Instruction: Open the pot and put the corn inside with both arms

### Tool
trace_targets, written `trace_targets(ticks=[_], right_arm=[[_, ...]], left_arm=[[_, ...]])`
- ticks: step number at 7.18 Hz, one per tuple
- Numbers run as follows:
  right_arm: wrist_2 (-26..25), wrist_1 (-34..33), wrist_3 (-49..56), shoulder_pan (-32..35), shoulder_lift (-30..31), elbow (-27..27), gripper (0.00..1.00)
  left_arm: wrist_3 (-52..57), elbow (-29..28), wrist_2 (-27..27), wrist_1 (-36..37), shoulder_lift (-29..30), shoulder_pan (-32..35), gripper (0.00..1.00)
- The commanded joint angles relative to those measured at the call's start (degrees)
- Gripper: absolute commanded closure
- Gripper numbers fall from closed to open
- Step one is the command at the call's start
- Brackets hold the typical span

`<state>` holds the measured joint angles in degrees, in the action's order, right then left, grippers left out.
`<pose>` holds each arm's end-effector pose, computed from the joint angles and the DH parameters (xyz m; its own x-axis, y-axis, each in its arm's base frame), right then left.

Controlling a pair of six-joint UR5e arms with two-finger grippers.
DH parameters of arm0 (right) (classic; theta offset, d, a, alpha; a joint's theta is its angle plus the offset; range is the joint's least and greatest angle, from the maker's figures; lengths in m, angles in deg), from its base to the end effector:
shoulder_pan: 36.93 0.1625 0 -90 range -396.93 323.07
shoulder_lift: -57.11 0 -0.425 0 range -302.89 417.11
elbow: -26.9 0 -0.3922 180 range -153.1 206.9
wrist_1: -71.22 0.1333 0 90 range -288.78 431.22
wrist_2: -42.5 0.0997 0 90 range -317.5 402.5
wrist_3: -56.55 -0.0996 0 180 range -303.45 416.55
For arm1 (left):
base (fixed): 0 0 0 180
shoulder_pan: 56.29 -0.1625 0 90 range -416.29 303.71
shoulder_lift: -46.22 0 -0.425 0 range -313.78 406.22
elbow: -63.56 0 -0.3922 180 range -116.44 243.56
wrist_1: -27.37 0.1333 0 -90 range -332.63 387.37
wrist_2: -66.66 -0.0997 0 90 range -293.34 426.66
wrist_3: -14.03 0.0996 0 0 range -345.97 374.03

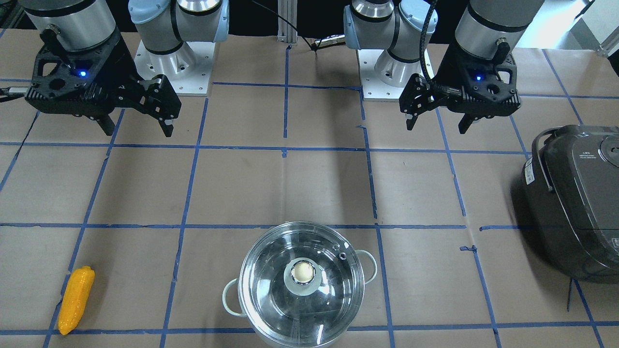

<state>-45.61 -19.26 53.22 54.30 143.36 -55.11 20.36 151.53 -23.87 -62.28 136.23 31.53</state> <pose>0.1479 -0.5234 0.5246 -0.9987 0.0337 -0.0376 0.0367 0.9961 -0.0802 -0.1134 -0.5004 0.5059 -0.9973 0.0719 -0.0137 0.0724 0.9966 -0.0401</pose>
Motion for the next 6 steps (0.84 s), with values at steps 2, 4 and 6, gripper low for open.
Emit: trace_targets(ticks=[2, 4, 6], right_arm=[[0.04, -0.04, -0.01, 0.0, 0.05, 0.01, 0.0], [0.04, -0.04, -0.01, 0.0, 0.05, 0.01, 0.0], [0.04, -0.04, -0.01, 0.0, 0.05, 0.1, 0.0]], left_arm=[[0.0, -0.09, -0.26, 0.0, -0.18, -0.1, 0.0], [-0.18, -0.09, 0.0, -0.69, -0.71, -0.1, 0.0], [-0.79, -0.44, -0.43, -0.53, -0.8, -0.02, 0.0]])
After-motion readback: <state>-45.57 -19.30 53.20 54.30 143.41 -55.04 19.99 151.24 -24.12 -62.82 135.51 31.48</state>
